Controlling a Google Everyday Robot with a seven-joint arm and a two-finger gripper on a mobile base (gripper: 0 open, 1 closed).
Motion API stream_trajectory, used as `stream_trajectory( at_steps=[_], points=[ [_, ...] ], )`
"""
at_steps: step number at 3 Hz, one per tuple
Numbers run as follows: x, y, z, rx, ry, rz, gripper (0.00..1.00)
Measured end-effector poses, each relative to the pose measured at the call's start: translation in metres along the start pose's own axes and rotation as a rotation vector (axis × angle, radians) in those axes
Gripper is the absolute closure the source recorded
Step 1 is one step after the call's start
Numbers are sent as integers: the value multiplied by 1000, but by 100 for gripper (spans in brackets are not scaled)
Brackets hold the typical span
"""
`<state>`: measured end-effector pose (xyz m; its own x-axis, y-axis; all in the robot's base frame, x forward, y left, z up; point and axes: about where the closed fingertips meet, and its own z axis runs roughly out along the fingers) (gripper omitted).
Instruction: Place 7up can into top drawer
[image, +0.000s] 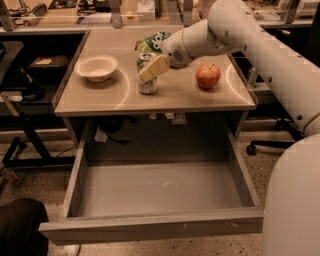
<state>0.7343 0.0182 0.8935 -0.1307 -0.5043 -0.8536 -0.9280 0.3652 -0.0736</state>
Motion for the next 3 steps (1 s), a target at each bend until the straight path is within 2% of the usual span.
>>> stream_trajectory(
  at_steps=[3],
  points=[
    [3, 9, 27, -50, 0, 8, 0]
  ],
)
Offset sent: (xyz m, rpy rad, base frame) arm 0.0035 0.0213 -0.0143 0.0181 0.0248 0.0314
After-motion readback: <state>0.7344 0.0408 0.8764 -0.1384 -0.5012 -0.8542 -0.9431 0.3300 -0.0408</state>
